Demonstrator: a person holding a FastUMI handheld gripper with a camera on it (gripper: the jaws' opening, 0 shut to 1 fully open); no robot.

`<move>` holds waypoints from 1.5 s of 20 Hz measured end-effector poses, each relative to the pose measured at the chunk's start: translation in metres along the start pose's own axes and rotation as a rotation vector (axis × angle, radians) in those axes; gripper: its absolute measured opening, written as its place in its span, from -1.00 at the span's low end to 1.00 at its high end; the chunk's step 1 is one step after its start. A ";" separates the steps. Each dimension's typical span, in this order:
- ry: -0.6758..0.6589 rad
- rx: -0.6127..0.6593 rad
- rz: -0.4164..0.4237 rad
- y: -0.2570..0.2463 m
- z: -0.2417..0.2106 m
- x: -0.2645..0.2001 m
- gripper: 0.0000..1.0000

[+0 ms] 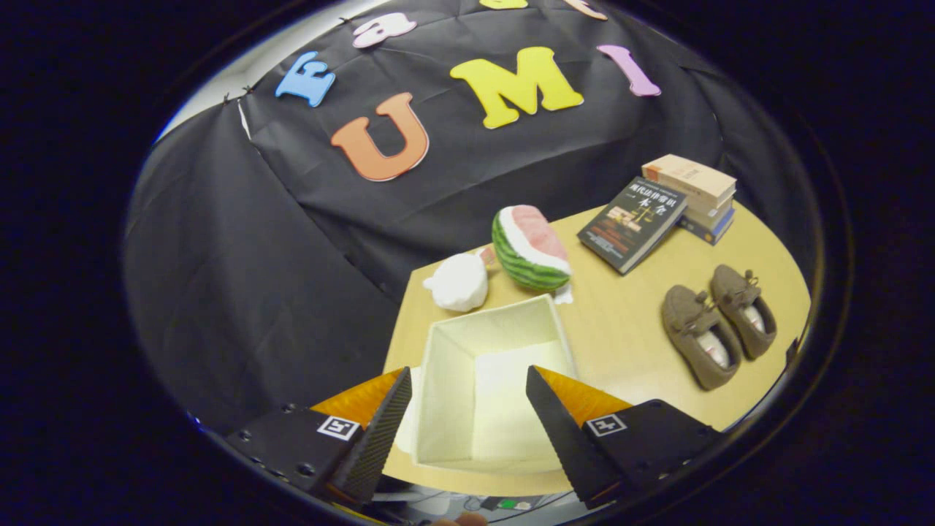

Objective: Open the storage box then place both shoes into the box .Put the left shoe in first, then the right shoe, with the right side of both shoes facing outward in a uniform manner.

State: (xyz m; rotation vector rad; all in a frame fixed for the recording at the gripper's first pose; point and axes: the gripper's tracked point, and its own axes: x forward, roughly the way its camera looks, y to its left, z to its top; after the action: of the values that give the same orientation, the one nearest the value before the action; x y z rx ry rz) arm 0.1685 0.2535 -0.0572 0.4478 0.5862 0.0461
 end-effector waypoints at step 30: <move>0.460 -0.163 -0.377 -0.381 -0.046 0.064 -0.14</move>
State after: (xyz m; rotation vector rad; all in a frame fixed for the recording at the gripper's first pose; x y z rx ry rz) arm 0.1652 -0.0615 -0.2850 0.1592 1.1030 -0.1672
